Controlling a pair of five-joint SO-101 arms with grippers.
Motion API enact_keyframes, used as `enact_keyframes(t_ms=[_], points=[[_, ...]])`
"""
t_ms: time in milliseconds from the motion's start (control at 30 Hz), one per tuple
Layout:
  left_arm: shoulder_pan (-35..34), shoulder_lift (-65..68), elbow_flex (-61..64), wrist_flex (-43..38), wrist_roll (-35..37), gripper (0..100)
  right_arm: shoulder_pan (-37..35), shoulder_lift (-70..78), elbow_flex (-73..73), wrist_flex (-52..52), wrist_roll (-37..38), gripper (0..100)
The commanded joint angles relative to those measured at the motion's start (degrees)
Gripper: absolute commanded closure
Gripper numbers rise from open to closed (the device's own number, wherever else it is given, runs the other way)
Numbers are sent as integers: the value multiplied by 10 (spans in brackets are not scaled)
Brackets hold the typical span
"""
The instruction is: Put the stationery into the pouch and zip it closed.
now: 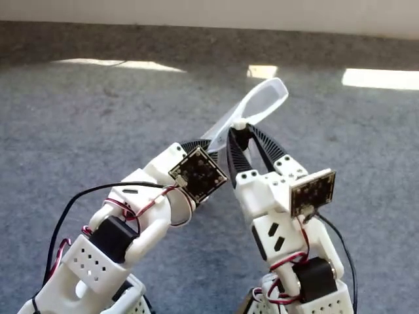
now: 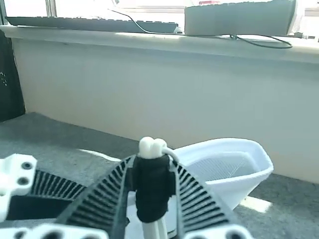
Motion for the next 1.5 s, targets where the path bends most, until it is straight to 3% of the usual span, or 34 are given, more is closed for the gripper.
enact_keyframes(t_ms=[0,267,700,1133,1467], points=[[-16,-7,4,34,-15,996,52,54,-15,-58,-21,994],[-16,-63,7,97,-18,996,93,123,-17,-81,-57,994],[-36,-122,67,104,-34,996,135,126,-13,-122,-58,994],[-69,-237,63,209,-35,996,142,127,-15,-123,-56,994],[-159,-341,63,266,-34,996,142,127,-15,-122,-57,994]])
